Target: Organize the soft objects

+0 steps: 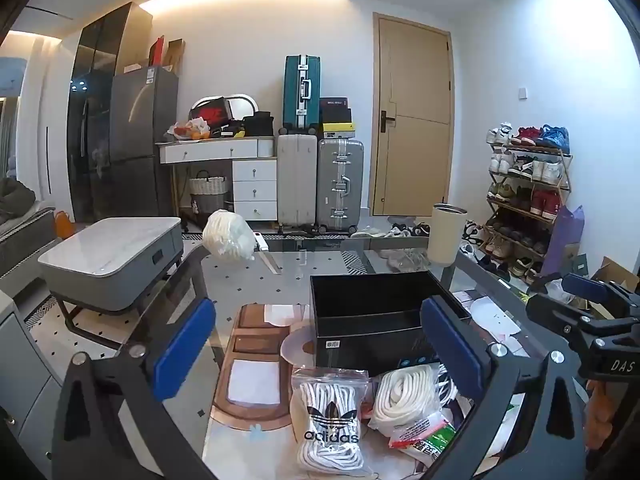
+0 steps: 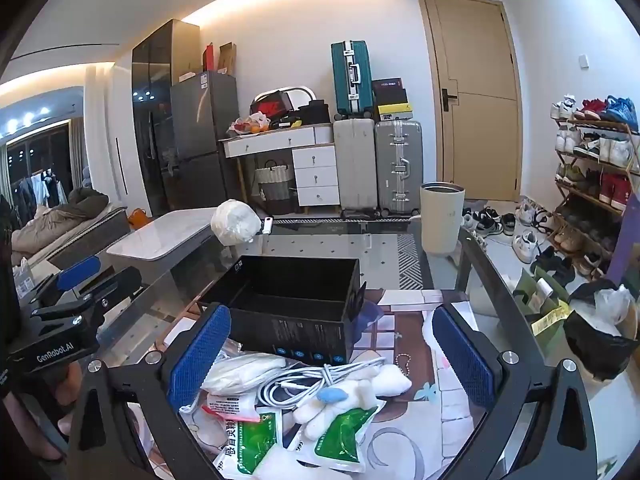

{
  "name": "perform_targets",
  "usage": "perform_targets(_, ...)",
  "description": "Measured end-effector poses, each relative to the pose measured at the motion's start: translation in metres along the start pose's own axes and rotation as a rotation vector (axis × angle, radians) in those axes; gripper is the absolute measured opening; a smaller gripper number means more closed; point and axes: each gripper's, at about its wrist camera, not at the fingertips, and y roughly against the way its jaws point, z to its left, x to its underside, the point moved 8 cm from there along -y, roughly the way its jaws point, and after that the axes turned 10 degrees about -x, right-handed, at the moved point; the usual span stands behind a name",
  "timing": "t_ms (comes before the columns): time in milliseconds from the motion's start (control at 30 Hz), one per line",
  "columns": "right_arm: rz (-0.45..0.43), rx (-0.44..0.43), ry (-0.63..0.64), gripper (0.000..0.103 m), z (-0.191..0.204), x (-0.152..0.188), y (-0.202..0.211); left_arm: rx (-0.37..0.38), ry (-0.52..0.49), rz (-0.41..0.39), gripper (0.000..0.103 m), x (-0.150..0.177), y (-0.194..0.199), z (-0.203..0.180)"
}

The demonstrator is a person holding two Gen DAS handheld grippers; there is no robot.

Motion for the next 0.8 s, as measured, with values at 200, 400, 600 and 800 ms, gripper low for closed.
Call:
perform_targets(200,-0.016,0.015,0.038,0.103,-0.001,0.0,0.001,0.001,-0.05,-0.026,0.103,0.003,0.0,-0.012)
perform_targets(400,-0.007,0.005,0.018,0.103,0.0,0.0,0.002,0.064,0.012,0.02,0.103,0.003,0.0,-0.005)
perform_targets(600,-0.002,0.006,0.026,0.103,0.0,0.001,0.0,0.062,0.058,0.044,0.103,0.004,-0.002,0.003)
perform_targets(800,-0.003,0.004,0.027,0.103,0.0,0.002,0.001,-0.013,0.054,0.041,0.103,0.004,-0.005,0.008)
